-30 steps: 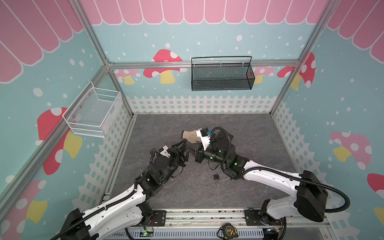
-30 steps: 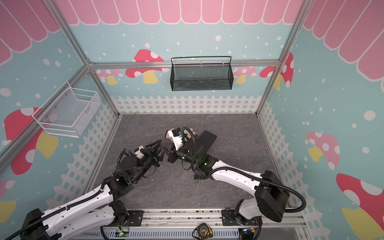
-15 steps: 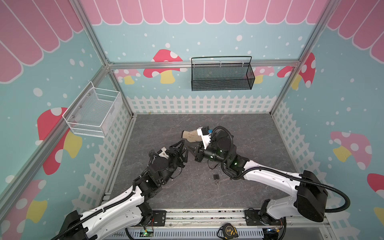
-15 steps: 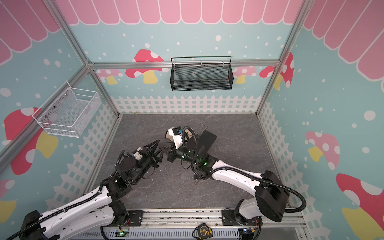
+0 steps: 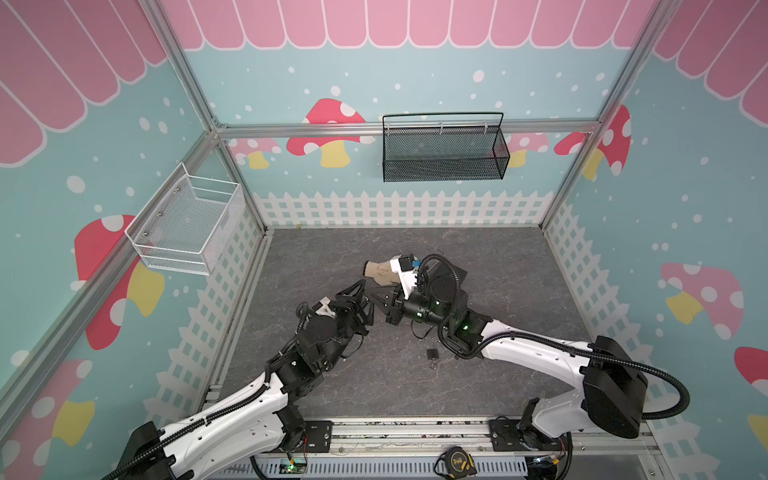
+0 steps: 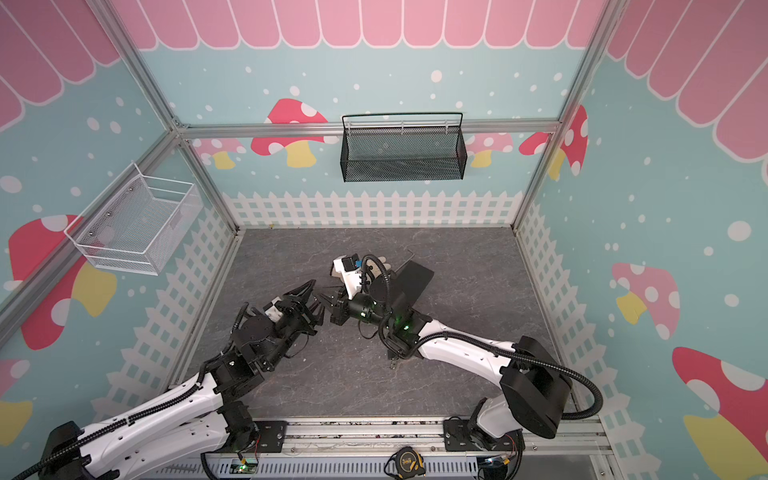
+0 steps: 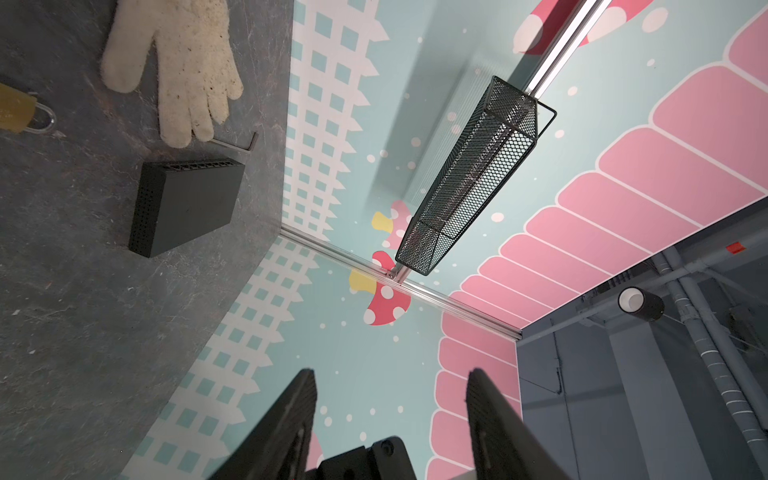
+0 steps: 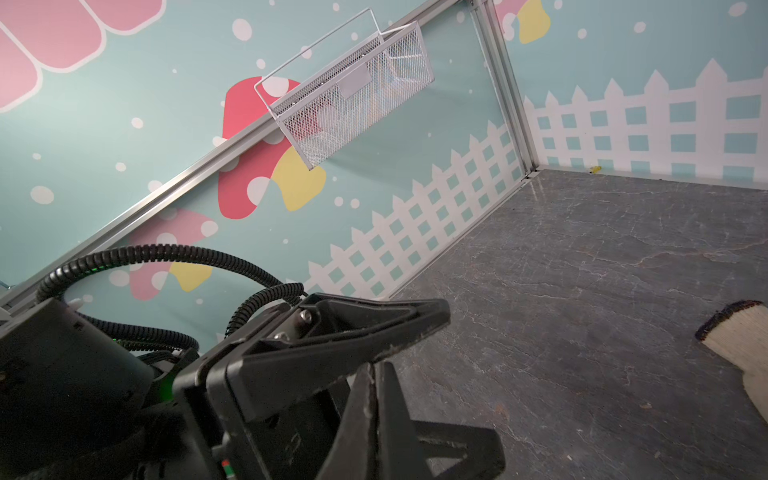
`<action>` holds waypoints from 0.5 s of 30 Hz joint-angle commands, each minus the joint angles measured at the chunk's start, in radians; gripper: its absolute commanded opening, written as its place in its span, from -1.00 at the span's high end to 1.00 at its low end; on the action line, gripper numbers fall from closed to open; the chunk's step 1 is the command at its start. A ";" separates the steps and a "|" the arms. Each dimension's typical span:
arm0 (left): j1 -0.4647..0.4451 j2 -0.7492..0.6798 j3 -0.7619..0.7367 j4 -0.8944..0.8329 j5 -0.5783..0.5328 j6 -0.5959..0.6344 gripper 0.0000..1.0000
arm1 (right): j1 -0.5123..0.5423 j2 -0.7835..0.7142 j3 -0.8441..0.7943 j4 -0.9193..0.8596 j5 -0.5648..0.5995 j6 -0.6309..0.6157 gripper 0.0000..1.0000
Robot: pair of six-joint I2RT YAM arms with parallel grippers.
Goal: Unlock with the key
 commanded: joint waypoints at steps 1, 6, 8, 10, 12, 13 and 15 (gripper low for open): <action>-0.010 -0.010 -0.016 0.013 -0.020 -0.035 -0.10 | 0.010 -0.001 -0.022 0.039 0.002 0.015 1.00; -0.011 -0.018 -0.027 0.014 -0.031 -0.037 -0.02 | 0.010 -0.018 -0.044 0.034 0.007 0.013 1.00; -0.011 -0.017 -0.027 0.020 -0.028 -0.037 -0.01 | 0.010 -0.023 -0.045 0.025 0.012 0.006 1.00; -0.011 -0.016 -0.030 0.026 -0.028 -0.036 0.02 | 0.010 -0.022 -0.045 0.022 0.013 0.004 1.00; -0.011 -0.017 -0.028 0.021 -0.031 -0.036 0.13 | 0.010 -0.030 -0.048 0.016 0.021 0.000 1.00; -0.012 -0.018 -0.028 0.015 -0.033 -0.035 0.16 | 0.010 -0.037 -0.052 0.013 0.028 -0.002 1.00; -0.012 -0.023 -0.028 0.007 -0.037 -0.036 0.19 | 0.010 -0.049 -0.059 0.008 0.039 -0.008 1.00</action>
